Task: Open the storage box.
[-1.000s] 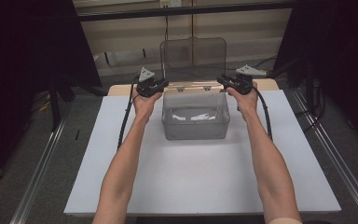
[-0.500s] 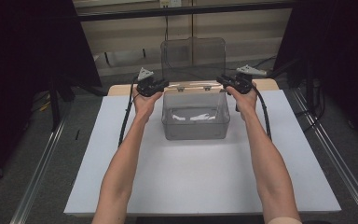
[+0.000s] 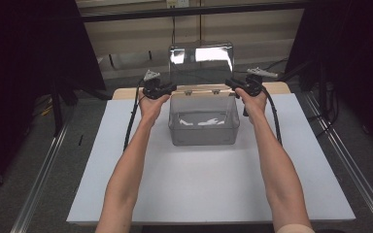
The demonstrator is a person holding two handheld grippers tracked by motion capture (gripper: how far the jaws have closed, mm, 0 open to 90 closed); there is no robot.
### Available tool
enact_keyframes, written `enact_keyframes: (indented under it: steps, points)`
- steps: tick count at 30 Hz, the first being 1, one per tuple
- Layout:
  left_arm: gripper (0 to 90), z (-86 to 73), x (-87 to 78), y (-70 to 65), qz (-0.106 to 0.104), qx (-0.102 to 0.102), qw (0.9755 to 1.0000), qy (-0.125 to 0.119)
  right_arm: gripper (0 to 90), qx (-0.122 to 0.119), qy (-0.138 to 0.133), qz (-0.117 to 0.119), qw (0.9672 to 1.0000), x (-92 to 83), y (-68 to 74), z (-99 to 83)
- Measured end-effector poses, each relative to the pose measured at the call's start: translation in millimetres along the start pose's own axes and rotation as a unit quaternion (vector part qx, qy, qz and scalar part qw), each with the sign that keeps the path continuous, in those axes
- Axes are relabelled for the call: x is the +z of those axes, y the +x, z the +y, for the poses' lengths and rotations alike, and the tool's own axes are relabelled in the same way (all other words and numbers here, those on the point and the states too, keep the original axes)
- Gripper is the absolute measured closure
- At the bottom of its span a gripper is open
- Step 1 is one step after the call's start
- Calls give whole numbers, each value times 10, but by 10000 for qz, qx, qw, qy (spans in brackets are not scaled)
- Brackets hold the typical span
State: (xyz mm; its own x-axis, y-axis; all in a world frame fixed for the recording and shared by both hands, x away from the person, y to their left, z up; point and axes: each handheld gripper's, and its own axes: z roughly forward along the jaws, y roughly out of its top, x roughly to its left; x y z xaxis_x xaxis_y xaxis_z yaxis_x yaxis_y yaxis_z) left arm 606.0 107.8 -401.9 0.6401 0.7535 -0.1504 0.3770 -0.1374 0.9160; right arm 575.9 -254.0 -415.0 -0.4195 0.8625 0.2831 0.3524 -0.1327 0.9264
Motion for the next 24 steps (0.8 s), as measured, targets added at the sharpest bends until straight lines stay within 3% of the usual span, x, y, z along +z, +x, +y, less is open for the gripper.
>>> enact_keyframes:
  steps: [9,18,21,24]
  points:
    - [641,-19,28,17,-16,-98,9999,93,648,120,95,-20,9999,36,-17,-24]
    - [592,-30,54,29,-89,-214,9997,126,633,73,218,-36,9997,46,-28,-19]
    - [583,-44,66,38,-132,-380,9991,141,625,80,251,-43,9996,50,-36,-32]
    - [582,-50,72,48,-155,-413,9990,124,623,121,254,-39,9996,56,-43,-41]
